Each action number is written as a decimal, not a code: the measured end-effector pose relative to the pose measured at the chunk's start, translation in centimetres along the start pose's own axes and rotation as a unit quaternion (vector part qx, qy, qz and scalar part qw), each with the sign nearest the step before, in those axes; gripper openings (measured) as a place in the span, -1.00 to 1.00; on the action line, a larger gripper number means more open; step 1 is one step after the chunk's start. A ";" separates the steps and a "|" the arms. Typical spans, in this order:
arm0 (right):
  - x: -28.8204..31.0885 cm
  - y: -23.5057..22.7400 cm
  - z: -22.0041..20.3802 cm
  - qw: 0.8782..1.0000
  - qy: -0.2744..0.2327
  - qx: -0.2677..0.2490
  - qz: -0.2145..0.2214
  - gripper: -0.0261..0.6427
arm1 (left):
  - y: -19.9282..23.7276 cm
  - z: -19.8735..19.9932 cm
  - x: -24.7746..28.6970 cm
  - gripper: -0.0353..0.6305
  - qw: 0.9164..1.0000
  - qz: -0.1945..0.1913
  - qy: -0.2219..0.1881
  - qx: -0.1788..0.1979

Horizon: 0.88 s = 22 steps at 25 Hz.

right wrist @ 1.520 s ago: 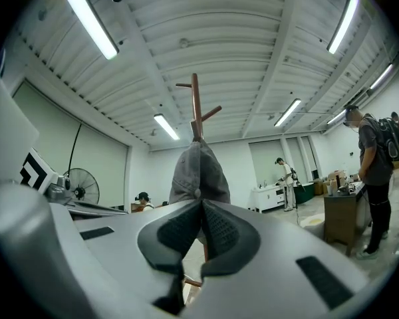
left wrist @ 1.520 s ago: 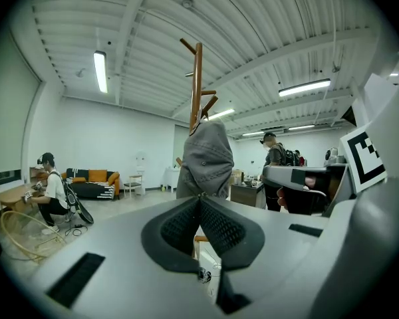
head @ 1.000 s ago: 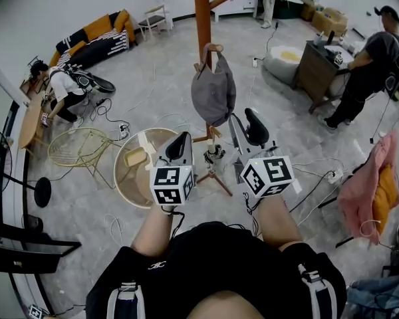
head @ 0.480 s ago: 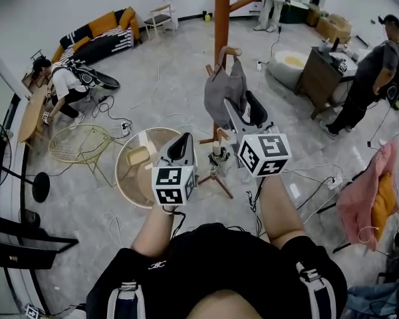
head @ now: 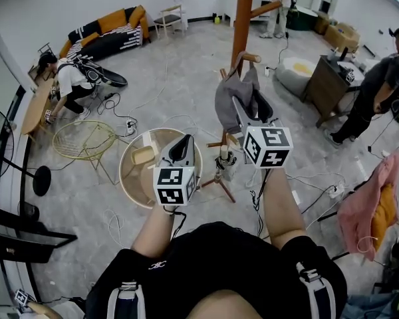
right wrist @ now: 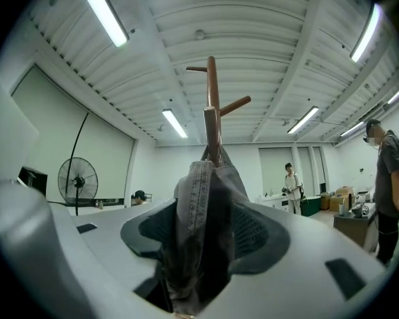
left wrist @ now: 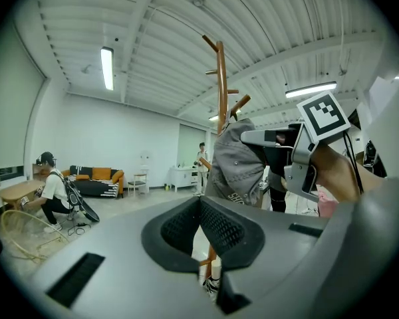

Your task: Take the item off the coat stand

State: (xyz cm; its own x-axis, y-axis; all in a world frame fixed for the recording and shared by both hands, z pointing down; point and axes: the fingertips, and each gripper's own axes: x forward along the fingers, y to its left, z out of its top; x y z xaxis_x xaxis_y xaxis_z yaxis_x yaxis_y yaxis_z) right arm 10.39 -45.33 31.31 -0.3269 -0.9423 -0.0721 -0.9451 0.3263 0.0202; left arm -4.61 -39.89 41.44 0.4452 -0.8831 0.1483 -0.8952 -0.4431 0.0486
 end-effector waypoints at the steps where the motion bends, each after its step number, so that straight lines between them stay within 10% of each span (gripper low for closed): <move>1: 0.2 0.0 -0.3 1.000 0.005 0.002 -0.001 -0.27 | 0.2 -0.1 0.0 -0.84 1.000 0.001 0.001 0.000; 6: 0.9 0.0 -1.2 1.000 0.018 0.006 -0.018 -0.74 | 1.2 -0.3 0.2 -0.84 1.000 0.002 0.003 -0.002; 22: -1.6 -1.0 3.8 0.997 -0.065 0.038 -0.009 -0.85 | 0.4 -0.3 2.3 -0.84 1.000 -0.021 0.009 -0.002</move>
State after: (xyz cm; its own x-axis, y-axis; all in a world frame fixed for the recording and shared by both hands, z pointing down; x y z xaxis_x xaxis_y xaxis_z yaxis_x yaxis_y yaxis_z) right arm 11.89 -43.87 27.57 -0.3022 -0.9320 -0.2002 -0.9460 0.3191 -0.0579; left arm -3.95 -42.09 42.11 0.4812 -0.8612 0.1635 -0.8762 -0.4783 0.0596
